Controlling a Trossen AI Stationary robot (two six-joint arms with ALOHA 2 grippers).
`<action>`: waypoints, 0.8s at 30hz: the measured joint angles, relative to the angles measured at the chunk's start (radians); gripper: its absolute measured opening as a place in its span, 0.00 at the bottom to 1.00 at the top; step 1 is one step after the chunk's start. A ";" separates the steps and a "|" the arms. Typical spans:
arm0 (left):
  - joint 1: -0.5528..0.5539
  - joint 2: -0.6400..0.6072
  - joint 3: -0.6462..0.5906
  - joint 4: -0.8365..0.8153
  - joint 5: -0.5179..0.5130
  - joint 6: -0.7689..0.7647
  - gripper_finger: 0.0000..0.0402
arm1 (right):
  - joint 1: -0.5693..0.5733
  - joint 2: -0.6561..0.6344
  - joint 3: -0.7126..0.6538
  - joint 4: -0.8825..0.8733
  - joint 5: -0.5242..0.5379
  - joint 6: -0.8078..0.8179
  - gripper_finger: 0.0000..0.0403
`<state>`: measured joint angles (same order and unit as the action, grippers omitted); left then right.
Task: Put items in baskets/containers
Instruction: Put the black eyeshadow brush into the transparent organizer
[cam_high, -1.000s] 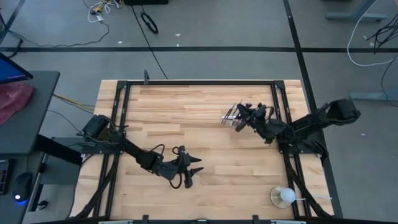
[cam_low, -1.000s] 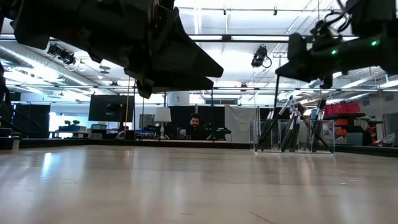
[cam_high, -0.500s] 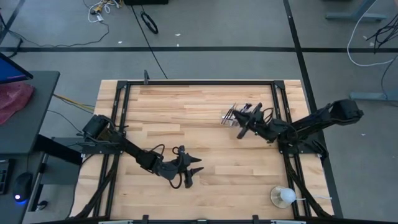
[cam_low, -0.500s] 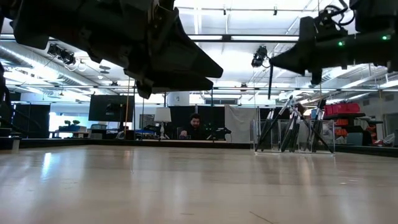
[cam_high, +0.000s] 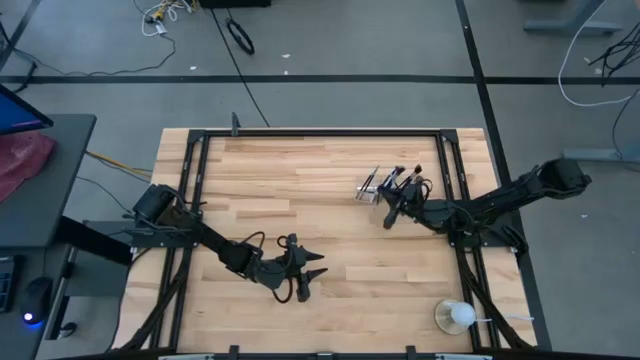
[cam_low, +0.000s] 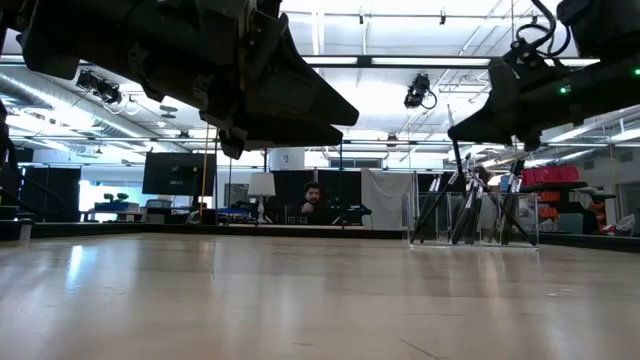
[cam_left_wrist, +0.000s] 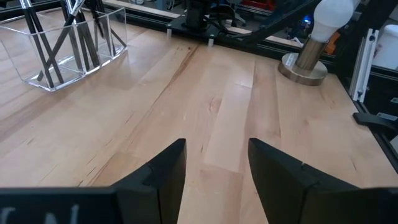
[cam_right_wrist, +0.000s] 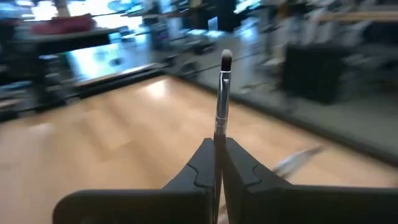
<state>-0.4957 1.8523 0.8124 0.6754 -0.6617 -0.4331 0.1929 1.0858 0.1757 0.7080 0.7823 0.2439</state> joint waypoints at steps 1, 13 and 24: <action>0.000 0.000 0.000 0.000 0.000 0.000 0.45 | -0.003 -0.009 0.000 -0.002 0.043 -0.022 0.01; 0.017 0.000 0.000 0.000 0.000 0.000 0.45 | -0.133 -0.031 0.000 0.195 0.159 -0.142 0.01; 0.017 0.000 0.000 0.000 0.000 -0.001 0.45 | -0.268 0.016 0.000 0.223 0.123 -0.209 0.02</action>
<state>-0.4789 1.8526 0.8124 0.6754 -0.6617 -0.4339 -0.0747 1.1023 0.1757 0.9311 0.9054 0.0345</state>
